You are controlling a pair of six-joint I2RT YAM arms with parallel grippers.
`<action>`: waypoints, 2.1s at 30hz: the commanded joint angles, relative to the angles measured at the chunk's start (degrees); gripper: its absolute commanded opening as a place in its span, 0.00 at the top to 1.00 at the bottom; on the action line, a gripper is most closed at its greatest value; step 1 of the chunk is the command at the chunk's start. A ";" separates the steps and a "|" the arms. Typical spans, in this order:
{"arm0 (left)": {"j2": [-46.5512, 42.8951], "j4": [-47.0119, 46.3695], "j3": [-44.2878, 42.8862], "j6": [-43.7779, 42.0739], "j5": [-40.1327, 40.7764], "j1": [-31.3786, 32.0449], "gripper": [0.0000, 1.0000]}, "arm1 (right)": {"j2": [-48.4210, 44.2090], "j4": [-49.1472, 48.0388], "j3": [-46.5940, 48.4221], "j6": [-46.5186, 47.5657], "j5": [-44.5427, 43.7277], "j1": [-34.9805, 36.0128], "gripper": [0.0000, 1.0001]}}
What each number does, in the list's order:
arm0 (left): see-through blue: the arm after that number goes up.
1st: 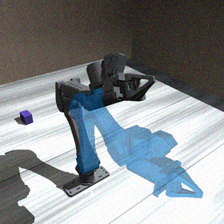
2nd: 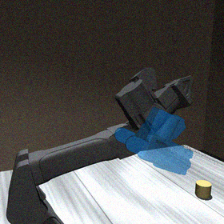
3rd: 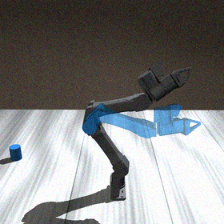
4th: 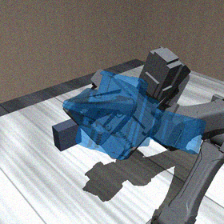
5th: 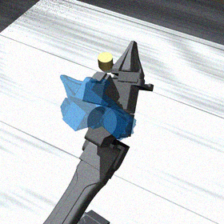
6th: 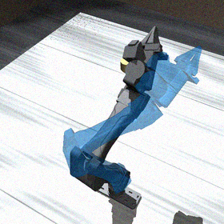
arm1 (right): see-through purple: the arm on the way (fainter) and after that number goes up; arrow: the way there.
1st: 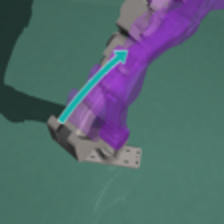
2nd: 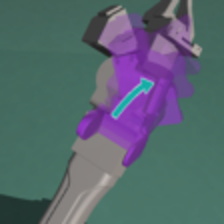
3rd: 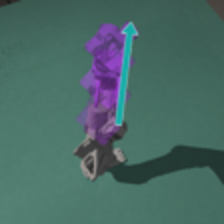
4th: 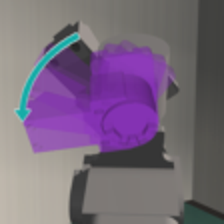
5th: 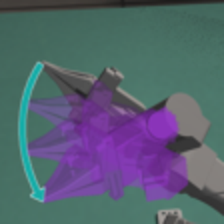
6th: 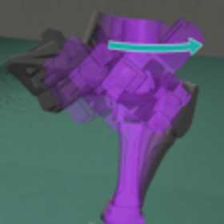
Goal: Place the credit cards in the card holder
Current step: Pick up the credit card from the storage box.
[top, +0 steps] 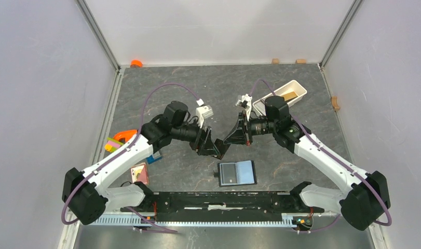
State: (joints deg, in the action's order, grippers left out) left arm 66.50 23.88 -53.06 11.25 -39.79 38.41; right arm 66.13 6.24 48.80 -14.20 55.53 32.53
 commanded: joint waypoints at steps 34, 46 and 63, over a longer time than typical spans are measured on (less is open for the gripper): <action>-7.48 -25.65 7.81 17.17 -6.00 2.46 0.98 | -7.93 -65.47 -23.69 -39.95 -7.29 1.47 0.58; -7.10 -30.94 10.39 21.96 -5.38 2.63 0.94 | -5.97 -58.68 -23.14 -36.63 -8.14 3.00 0.96; -6.26 -15.89 22.39 35.55 30.11 12.07 0.08 | -6.59 2.84 -25.56 -7.20 -16.64 -7.62 1.00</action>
State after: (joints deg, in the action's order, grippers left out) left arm 59.00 6.28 -32.36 40.40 -18.11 46.46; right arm 60.93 1.02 26.55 -25.56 36.86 26.15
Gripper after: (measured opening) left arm 0.897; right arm 0.010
